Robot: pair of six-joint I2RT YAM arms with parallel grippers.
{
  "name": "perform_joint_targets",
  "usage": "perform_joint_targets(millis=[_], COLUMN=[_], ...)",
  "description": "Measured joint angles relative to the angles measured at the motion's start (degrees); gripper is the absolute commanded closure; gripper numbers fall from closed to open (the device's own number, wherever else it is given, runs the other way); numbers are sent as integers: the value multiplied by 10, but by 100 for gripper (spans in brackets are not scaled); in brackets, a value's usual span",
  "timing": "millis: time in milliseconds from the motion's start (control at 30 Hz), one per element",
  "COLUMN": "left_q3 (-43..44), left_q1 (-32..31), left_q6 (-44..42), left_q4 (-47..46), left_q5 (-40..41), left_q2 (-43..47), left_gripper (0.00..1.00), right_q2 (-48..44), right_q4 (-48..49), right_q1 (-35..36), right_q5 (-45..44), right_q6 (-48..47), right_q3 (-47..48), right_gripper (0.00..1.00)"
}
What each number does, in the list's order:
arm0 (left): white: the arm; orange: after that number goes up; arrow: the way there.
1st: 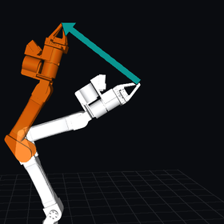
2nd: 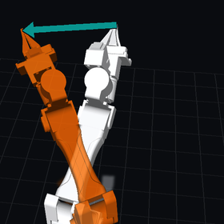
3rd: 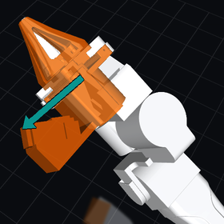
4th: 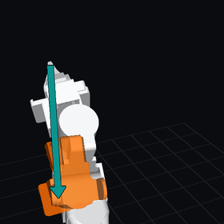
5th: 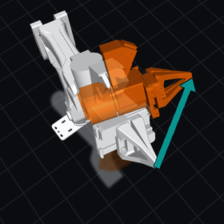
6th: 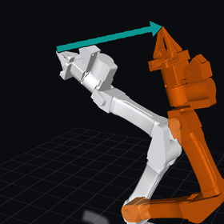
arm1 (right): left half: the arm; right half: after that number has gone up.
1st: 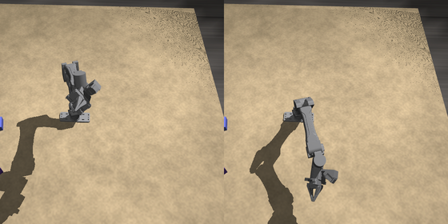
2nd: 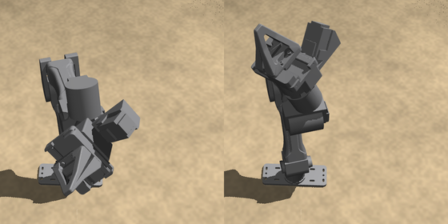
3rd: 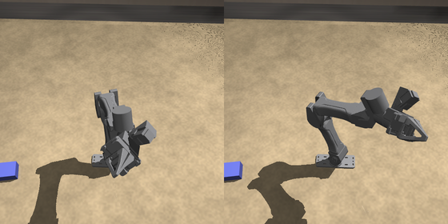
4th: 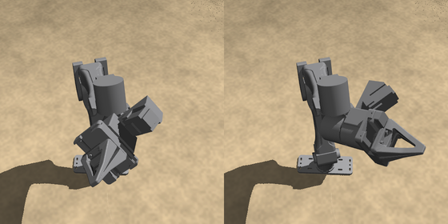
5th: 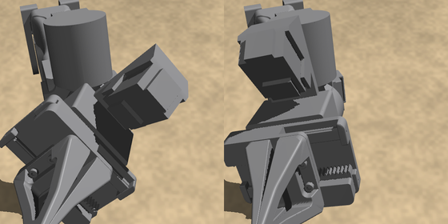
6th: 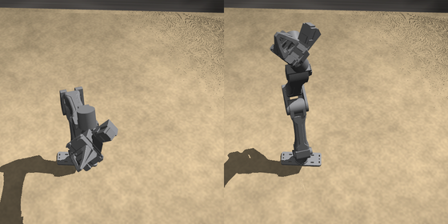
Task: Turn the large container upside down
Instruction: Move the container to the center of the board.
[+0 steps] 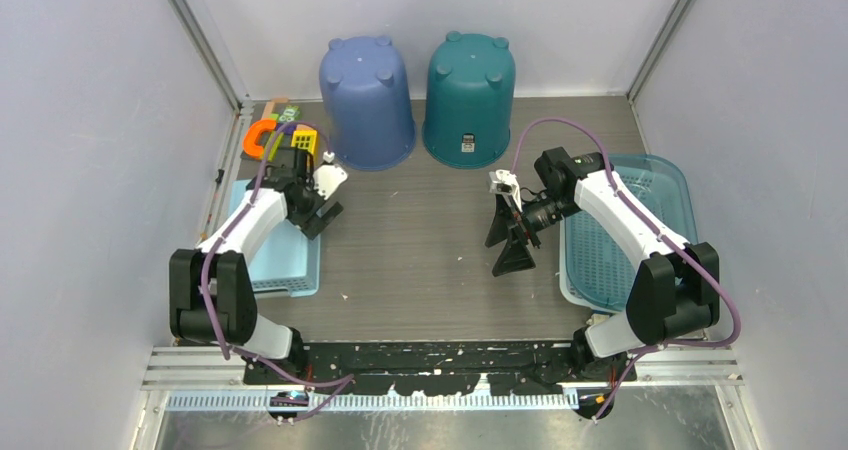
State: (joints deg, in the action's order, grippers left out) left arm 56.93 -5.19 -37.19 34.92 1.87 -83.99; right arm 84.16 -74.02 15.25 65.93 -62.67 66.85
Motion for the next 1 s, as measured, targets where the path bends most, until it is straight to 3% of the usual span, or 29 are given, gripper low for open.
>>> perform_joint_targets(millis=[1000], left_q3=[7], left_q1=[73], left_q6=[-66], left_q4=[-10], left_q5=[-48], left_q2=[-7], left_gripper=[0], right_q2=[6], right_q4=[0], right_q1=[-1], right_q5=[0], right_q6=[-1], right_q3=[0], right_gripper=[0])
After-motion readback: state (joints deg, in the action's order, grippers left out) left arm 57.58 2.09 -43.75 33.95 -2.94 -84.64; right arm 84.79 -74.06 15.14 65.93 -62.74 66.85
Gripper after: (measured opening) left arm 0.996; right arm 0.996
